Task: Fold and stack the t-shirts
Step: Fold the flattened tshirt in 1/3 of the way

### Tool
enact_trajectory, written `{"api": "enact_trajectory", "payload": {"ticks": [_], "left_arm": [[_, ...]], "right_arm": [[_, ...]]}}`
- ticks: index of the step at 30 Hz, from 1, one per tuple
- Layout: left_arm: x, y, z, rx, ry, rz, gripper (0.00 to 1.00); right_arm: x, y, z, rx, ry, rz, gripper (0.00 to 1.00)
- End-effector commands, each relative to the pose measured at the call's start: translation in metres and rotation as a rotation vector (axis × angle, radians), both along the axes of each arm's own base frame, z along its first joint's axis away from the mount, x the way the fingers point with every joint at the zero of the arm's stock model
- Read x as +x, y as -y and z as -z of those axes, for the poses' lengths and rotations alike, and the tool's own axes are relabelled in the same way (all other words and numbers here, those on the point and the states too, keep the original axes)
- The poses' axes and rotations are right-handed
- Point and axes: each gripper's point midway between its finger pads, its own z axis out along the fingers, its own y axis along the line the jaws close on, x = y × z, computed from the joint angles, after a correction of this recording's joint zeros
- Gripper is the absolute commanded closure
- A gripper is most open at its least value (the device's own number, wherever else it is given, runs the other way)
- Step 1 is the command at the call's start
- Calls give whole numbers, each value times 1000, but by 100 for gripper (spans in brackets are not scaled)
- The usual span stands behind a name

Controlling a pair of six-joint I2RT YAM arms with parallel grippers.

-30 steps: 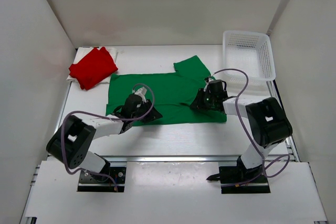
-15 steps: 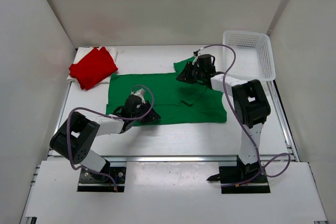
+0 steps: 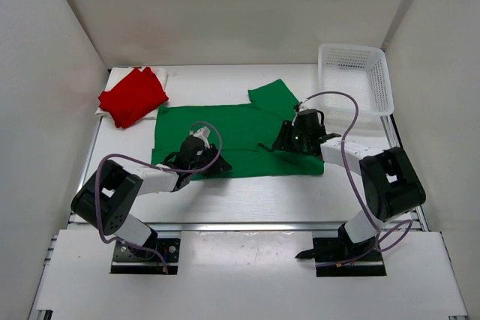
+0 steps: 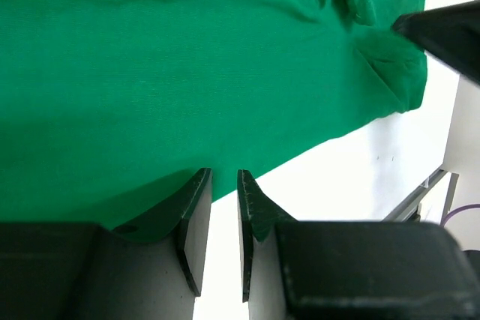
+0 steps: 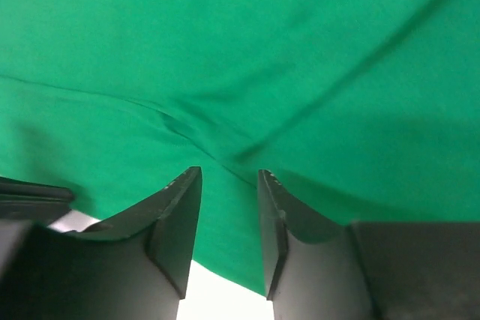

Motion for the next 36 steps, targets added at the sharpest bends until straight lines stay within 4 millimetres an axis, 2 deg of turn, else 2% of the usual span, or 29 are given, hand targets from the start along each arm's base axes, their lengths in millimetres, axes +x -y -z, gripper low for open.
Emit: {"api": "enact_trajectory", "payload": {"ticks": [1, 6, 12, 18, 21, 24, 25, 26, 27, 28, 29, 30, 31, 32, 34, 36], "left_arm": [[4, 6, -8, -25, 31, 8, 69], [0, 5, -3, -33, 16, 13, 69], [1, -4, 0, -39, 12, -7, 69], [3, -8, -2, -43, 18, -21, 68], [1, -6, -2, -54, 17, -14, 68], [-1, -9, 3, -41, 7, -18, 69], [2, -6, -3, -55, 18, -17, 69], [0, -6, -1, -52, 13, -12, 69], [1, -7, -3, -50, 16, -18, 69], [-2, -8, 1, -42, 3, -16, 69], [1, -8, -4, -49, 17, -22, 69], [0, -8, -4, -45, 16, -22, 69], [0, -9, -5, -43, 17, -24, 70], [1, -10, -6, -46, 22, -29, 69], [0, -12, -7, -43, 24, -33, 69], [1, -12, -10, -36, 37, -36, 69]], "right_arm": [[8, 7, -2, -20, 39, 20, 65], [14, -4, 12, 0, -8, -6, 63], [25, -16, 14, 51, -42, -17, 67], [29, -28, 15, 55, -53, -46, 90], [40, -30, 12, 33, -38, -45, 100], [69, -41, -7, 19, 29, -53, 100], [71, -40, -5, 7, 16, -56, 100], [79, -48, -7, 5, 18, -67, 100], [82, -47, -1, -17, -2, -68, 100], [88, -53, -1, -41, 2, -88, 95], [98, -63, -16, -53, 46, -115, 92], [104, -64, -17, -94, 47, -105, 84], [97, -68, -12, -132, 34, -131, 77], [99, -75, -17, -160, 68, -170, 70], [94, -78, -16, -232, 80, -183, 69], [86, -72, -24, -283, 114, -177, 69]]}}
